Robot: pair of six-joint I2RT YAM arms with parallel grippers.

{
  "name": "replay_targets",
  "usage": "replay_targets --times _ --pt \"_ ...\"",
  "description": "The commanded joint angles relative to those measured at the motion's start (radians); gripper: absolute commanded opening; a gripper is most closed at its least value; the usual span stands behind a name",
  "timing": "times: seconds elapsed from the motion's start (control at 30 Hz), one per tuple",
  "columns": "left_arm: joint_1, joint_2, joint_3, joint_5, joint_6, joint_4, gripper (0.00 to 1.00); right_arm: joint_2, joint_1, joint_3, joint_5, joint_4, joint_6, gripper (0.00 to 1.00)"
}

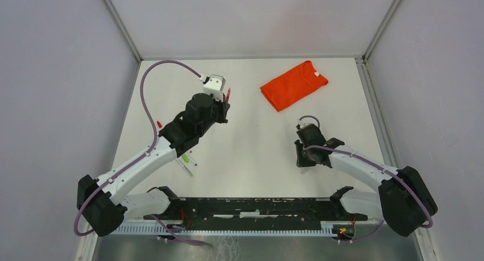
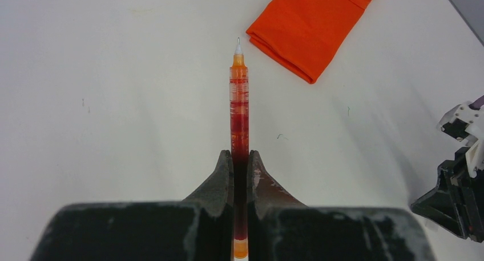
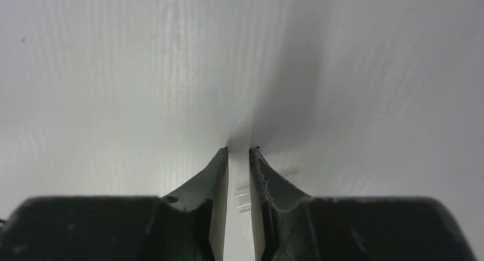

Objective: Insert the pens into the pen caps
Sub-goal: Insert the pen cap onto the pen.

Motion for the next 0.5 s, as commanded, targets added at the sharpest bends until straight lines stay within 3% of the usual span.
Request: replay_targets --times 0.0,0.13,0.33,0.4,0.47 --pt "0.001 -0.011 0.01 0.001 0.029 0.035 0.02 0.038 0.057 0.066 -0.106 0.06 -0.069 0.24" --pt "0.002 -0.012 0.01 -0.001 0.031 0.034 0.02 0.032 0.092 0.114 -0.02 0.047 -0.081 0.31" --pt "0.001 -0.018 0.01 -0.001 0.032 0.031 0.02 -0.096 0.091 0.102 0.301 -0.102 0.109 0.56" --pt "0.001 -0.019 0.01 -0.002 0.033 0.031 0.02 -0.14 0.092 0.065 0.305 -0.118 0.176 0.72" --pt "0.001 -0.02 0.01 -0.004 0.034 0.029 0.02 -0.171 0.091 0.029 0.276 -0.12 0.22 0.78"
